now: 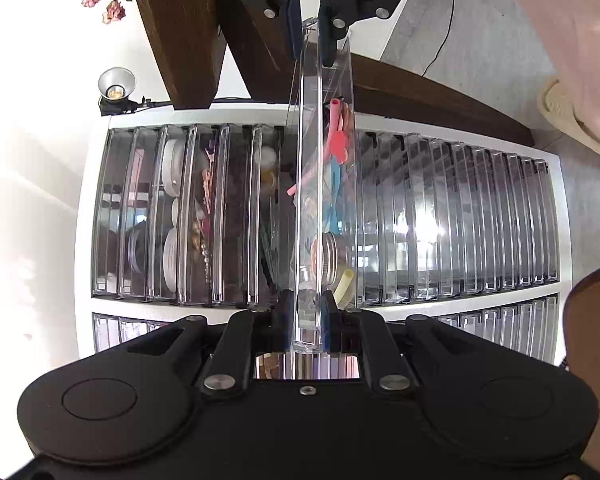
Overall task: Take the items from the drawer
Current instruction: 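Pull the clear drawer out of the cabinet with both grippers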
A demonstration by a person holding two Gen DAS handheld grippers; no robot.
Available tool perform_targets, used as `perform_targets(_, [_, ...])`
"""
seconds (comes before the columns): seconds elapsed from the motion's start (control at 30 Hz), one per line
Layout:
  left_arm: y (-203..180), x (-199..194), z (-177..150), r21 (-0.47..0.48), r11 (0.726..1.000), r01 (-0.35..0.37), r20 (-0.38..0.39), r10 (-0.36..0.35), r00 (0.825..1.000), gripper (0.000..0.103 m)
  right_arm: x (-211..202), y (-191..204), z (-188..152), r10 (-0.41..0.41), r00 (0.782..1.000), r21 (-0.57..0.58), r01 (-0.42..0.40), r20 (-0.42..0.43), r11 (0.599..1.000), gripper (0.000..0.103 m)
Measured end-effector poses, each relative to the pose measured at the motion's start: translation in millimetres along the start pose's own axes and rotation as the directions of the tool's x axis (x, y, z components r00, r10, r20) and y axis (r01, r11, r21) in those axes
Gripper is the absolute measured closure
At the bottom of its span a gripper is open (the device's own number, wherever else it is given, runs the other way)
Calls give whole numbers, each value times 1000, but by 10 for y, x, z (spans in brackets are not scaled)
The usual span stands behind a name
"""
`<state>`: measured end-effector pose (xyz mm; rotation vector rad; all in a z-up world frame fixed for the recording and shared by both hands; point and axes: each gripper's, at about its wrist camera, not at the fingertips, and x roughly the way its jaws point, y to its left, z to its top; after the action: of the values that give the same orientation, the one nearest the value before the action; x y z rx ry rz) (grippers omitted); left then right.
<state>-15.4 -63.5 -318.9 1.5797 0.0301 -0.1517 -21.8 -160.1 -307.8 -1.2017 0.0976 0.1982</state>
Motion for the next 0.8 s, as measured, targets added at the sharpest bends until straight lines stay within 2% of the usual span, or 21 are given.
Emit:
perform_targets(0.57, [-13, -442, 18, 44, 999, 27, 48, -29, 998, 89, -447, 11, -86, 23, 999, -6, -22, 28, 1000, 86])
perform_targets(0.8, [14, -510, 14, 41, 998, 37, 26, -38, 999, 89, -553, -17, -37, 39, 999, 2, -39, 36, 999, 86])
